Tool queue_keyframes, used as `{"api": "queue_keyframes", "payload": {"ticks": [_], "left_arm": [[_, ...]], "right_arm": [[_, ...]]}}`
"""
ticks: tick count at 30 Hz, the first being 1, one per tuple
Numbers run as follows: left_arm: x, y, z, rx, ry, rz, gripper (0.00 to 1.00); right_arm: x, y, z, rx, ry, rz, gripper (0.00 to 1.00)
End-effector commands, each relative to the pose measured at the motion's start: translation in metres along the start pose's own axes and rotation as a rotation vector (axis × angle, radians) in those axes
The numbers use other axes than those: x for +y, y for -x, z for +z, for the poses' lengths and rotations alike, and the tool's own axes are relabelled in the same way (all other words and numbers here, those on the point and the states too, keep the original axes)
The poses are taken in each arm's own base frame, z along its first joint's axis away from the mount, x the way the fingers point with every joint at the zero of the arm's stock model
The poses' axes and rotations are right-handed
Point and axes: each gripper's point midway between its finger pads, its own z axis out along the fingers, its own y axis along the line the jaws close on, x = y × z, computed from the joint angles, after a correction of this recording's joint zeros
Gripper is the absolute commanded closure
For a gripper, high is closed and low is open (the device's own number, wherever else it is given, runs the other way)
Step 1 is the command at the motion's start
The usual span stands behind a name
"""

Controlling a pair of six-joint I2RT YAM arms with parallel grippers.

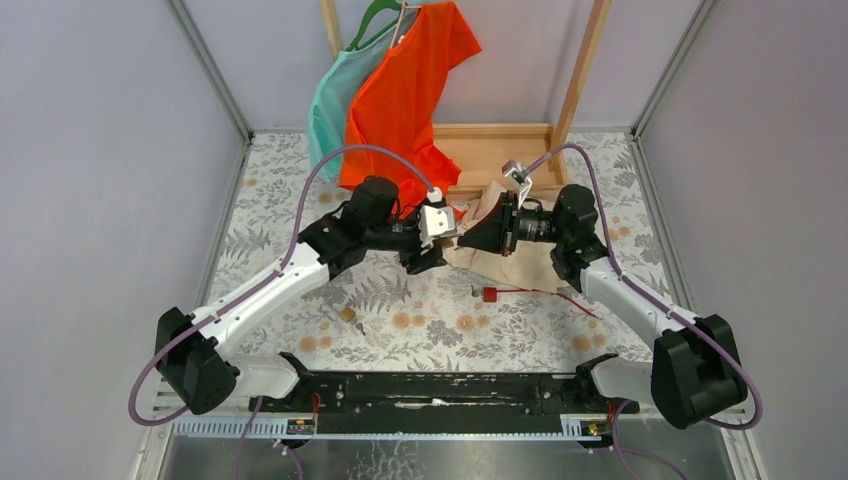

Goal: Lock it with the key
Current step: Lock the lock.

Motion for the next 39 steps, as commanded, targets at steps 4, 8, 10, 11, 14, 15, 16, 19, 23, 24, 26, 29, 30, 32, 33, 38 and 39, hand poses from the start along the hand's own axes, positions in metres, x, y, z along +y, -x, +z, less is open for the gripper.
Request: {"api": "queue_keyframes", "payload": {"ticks": [4, 8, 10, 11, 14, 15, 16, 19, 23, 24, 26, 29, 30, 32, 33, 38, 39], "left_arm": [[0.0, 0.016, 0.006, -0.07, -0.016, -0.025, 0.44], [-0.001, 0.015, 0.005, -0.072, -0.018, -0.038, 0.57], [-0.001, 0.016, 0.005, -0.078, -0.025, -0.044, 0.64], [-0.002, 0.017, 0.004, -0.081, -0.03, -0.048, 0.67], [-0.005, 0.018, 0.003, -0.084, -0.045, -0.061, 0.82], [-0.007, 0.018, 0.003, -0.085, -0.054, -0.066, 0.88], [-0.009, 0.018, 0.002, -0.087, -0.065, -0.071, 0.93], [-0.019, 0.02, -0.001, -0.109, -0.115, -0.099, 1.0], [-0.036, 0.026, -0.004, -0.148, -0.207, -0.135, 1.0], [-0.039, 0.028, -0.005, -0.159, -0.227, -0.14, 1.0], [-0.042, 0.031, -0.007, -0.171, -0.253, -0.149, 1.0], [-0.045, 0.032, -0.009, -0.186, -0.276, -0.149, 1.0], [-0.046, 0.032, -0.01, -0.19, -0.286, -0.145, 1.0], [-0.047, 0.031, -0.01, -0.193, -0.299, -0.149, 1.0], [-0.048, 0.031, -0.01, -0.193, -0.306, -0.152, 1.0], [-0.052, 0.03, -0.009, -0.189, -0.353, -0.162, 1.0], [-0.053, 0.029, -0.008, -0.187, -0.358, -0.166, 1.0]], "right_arm": [[0.021, 0.018, -0.004, -0.042, 0.065, -0.106, 1.0], [0.019, 0.016, -0.004, -0.041, 0.063, -0.113, 1.0], [0.018, 0.015, -0.004, -0.04, 0.06, -0.116, 1.0], [0.017, 0.014, -0.004, -0.037, 0.06, -0.119, 1.0], [0.013, 0.011, -0.005, -0.024, 0.045, -0.134, 1.0], [0.011, 0.009, -0.005, -0.02, 0.039, -0.146, 1.0], [0.009, 0.009, -0.006, -0.018, 0.032, -0.158, 1.0], [0.003, 0.003, -0.008, 0.003, 0.012, -0.208, 0.96], [-0.006, -0.006, -0.011, 0.051, -0.016, -0.293, 0.9], [-0.007, -0.007, -0.011, 0.053, -0.016, -0.303, 0.9], [-0.006, -0.008, -0.012, 0.058, -0.011, -0.32, 0.9], [-0.006, -0.01, -0.013, 0.075, -0.007, -0.351, 0.92], [-0.005, -0.011, -0.014, 0.081, -0.005, -0.355, 0.93], [-0.003, -0.011, -0.014, 0.084, 0.006, -0.359, 0.96], [-0.002, -0.011, -0.014, 0.085, 0.01, -0.362, 0.97], [-0.001, -0.014, -0.012, 0.091, 0.022, -0.385, 1.0], [0.0, -0.015, -0.012, 0.093, 0.026, -0.385, 1.0]]}}
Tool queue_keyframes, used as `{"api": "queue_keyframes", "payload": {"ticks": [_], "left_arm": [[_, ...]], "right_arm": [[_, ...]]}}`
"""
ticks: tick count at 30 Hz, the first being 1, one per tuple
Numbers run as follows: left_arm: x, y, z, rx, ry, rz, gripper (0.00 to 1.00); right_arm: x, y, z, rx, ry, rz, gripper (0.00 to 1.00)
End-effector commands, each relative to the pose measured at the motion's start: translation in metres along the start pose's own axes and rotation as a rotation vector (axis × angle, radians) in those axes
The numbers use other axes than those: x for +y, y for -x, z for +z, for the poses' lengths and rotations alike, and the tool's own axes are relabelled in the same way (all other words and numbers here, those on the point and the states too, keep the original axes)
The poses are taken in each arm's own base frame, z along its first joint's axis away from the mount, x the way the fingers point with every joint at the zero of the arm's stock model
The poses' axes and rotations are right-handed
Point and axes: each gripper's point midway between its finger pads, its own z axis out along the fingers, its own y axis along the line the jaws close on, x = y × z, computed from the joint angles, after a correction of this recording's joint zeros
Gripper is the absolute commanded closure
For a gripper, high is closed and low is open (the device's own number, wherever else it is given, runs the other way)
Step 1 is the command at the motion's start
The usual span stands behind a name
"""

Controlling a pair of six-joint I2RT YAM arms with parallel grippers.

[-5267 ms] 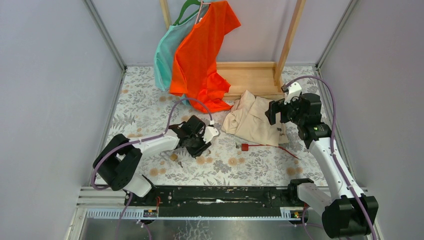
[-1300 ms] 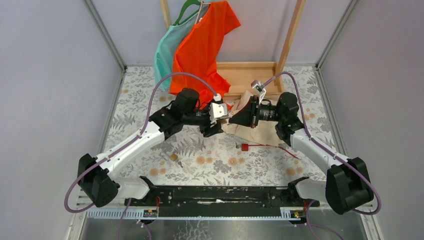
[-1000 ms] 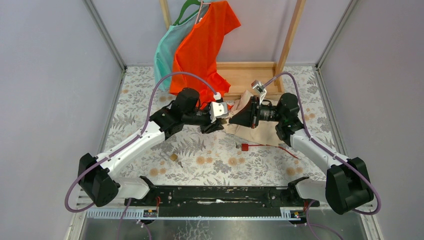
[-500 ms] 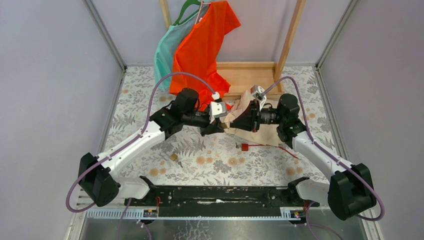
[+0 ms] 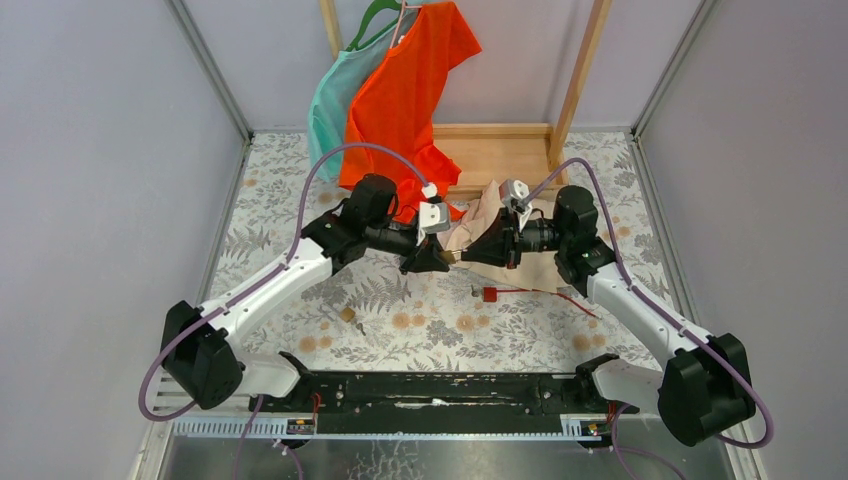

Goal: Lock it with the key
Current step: Lock the lock.

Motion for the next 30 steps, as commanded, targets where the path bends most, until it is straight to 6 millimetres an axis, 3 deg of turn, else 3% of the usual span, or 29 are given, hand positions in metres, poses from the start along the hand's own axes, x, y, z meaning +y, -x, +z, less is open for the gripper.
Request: {"api": "queue_keyframes", "payload": {"ticks": [1, 9, 17, 30], "left_arm": [[-0.023, 0.019, -0.003, -0.071, -0.137, 0.031, 1.0], [-0.021, 0.021, 0.002, -0.079, -0.153, 0.006, 1.0], [-0.011, 0.021, 0.005, -0.09, -0.104, 0.016, 1.0], [-0.028, 0.021, 0.012, -0.103, -0.207, 0.013, 1.0]], "right_arm": [[-0.012, 0.001, -0.003, 0.01, -0.06, -0.042, 1.0], [-0.007, -0.006, 0.007, 0.024, -0.036, -0.044, 1.0], [-0.004, 0.006, 0.014, -0.074, -0.023, 0.041, 1.0], [-0.003, -0.007, 0.025, -0.069, -0.014, 0.024, 1.0]]}}
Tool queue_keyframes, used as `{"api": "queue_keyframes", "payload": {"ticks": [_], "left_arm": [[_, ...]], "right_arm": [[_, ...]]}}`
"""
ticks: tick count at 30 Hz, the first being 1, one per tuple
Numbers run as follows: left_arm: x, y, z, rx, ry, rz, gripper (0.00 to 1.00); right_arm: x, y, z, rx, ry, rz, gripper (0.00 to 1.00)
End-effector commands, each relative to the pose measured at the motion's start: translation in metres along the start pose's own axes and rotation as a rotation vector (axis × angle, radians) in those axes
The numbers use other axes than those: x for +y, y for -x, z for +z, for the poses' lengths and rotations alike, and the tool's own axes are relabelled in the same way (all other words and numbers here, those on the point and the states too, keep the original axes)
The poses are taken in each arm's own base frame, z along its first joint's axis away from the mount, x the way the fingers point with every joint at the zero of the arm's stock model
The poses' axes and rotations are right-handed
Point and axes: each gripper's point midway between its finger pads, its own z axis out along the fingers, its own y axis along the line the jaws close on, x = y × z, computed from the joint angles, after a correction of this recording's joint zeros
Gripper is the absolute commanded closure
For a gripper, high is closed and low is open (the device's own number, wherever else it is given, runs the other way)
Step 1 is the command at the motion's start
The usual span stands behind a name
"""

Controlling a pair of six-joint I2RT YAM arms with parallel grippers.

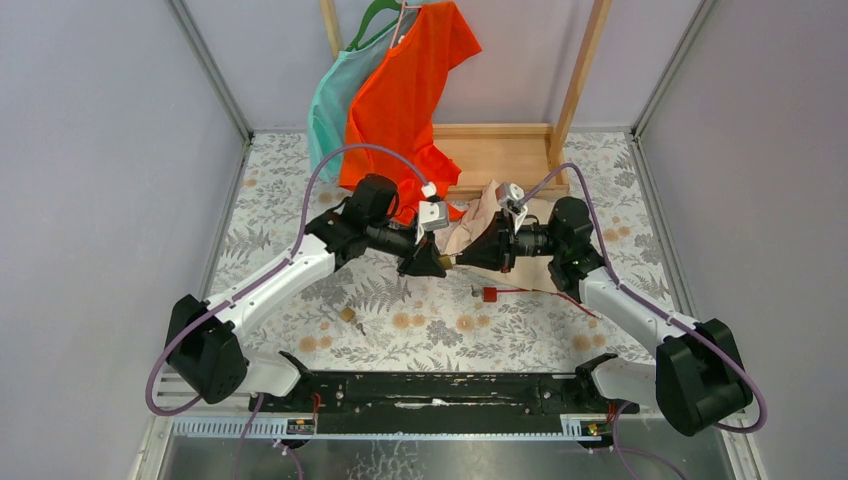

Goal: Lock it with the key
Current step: Lock the lock.

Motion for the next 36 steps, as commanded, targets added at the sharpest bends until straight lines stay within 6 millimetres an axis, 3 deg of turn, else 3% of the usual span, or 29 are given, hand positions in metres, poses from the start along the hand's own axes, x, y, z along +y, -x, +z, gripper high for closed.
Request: {"api": "queue_keyframes", "payload": {"ticks": [1, 9, 27, 36], "left_arm": [[-0.028, 0.031, 0.01, -0.112, -0.166, 0.131, 1.0], [-0.035, 0.034, 0.007, -0.121, -0.2, 0.135, 1.0], [-0.01, 0.034, 0.005, -0.091, -0.039, 0.188, 1.0], [-0.011, 0.04, 0.007, -0.096, -0.042, 0.195, 1.0]], "right_arm": [[-0.005, 0.002, 0.012, -0.02, -0.023, -0.063, 1.0], [-0.009, -0.015, 0.01, 0.056, -0.017, -0.121, 1.0], [0.0, -0.013, 0.019, 0.017, 0.014, -0.055, 1.0], [0.006, -0.019, 0.03, 0.016, 0.038, -0.039, 1.0]]}}
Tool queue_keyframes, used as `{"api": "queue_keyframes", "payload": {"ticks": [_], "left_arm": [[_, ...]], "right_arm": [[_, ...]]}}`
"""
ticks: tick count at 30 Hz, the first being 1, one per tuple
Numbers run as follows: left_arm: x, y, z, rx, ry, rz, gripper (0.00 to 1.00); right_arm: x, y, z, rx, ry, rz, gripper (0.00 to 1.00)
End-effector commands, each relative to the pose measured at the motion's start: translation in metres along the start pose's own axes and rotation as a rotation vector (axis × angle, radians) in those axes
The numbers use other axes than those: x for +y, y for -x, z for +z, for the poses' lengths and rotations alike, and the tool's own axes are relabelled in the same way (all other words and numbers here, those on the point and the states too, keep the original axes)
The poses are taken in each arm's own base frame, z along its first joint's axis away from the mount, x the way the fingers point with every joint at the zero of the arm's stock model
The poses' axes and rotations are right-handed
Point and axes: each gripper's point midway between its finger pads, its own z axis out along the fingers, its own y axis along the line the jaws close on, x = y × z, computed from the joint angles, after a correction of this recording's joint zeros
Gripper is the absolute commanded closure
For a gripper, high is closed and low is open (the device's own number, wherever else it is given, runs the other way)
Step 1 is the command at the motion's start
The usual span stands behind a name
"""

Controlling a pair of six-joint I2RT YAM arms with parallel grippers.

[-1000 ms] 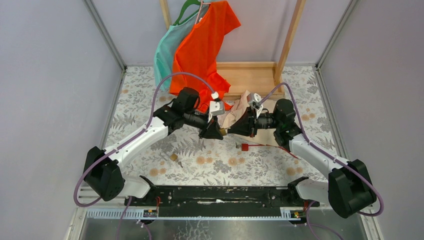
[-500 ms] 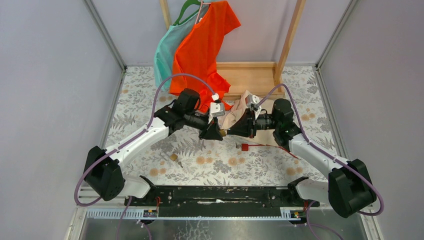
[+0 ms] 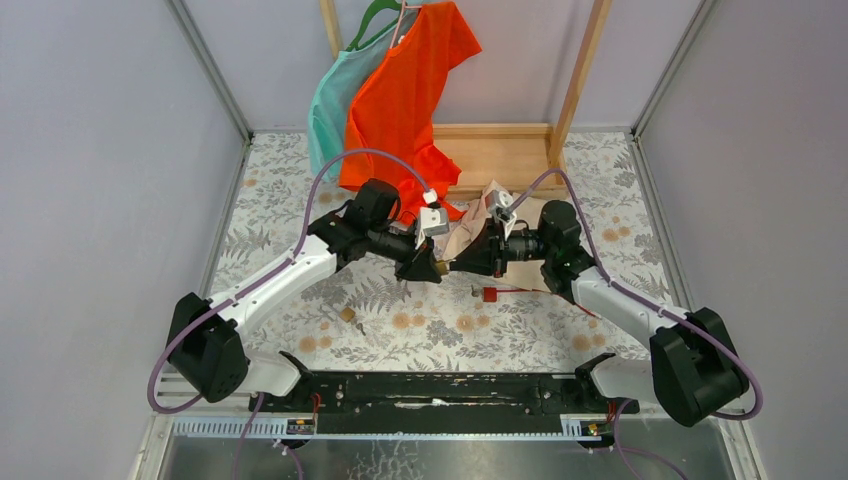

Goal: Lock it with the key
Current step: Lock the lock.

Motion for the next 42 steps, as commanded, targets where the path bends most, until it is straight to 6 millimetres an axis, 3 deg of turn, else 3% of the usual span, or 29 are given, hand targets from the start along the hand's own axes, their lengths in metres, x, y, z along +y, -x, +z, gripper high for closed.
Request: {"api": "queue_keyframes", "payload": {"ticks": [1, 6, 15, 23, 34, 42], "left_arm": [[-0.015, 0.061, 0.003, -0.159, -0.055, 0.233, 1.0], [-0.019, 0.06, 0.001, -0.165, -0.077, 0.244, 1.0], [-0.024, 0.078, -0.01, -0.205, -0.099, 0.261, 1.0], [-0.02, 0.089, -0.005, -0.187, -0.093, 0.279, 1.0], [-0.02, 0.083, -0.002, -0.159, -0.085, 0.302, 1.0], [-0.015, 0.049, -0.012, -0.098, -0.009, 0.349, 1.0]], "right_arm": [[0.008, 0.001, 0.02, -0.015, 0.027, -0.025, 1.0], [0.007, -0.004, 0.021, -0.011, 0.024, -0.028, 1.0], [0.006, -0.009, 0.025, -0.014, 0.014, -0.012, 1.0], [0.01, -0.006, 0.032, -0.044, 0.025, 0.005, 1.0], [0.017, -0.014, 0.042, -0.03, 0.056, 0.011, 1.0], [0.001, 0.0, 0.017, -0.023, -0.022, -0.069, 0.99]]}}
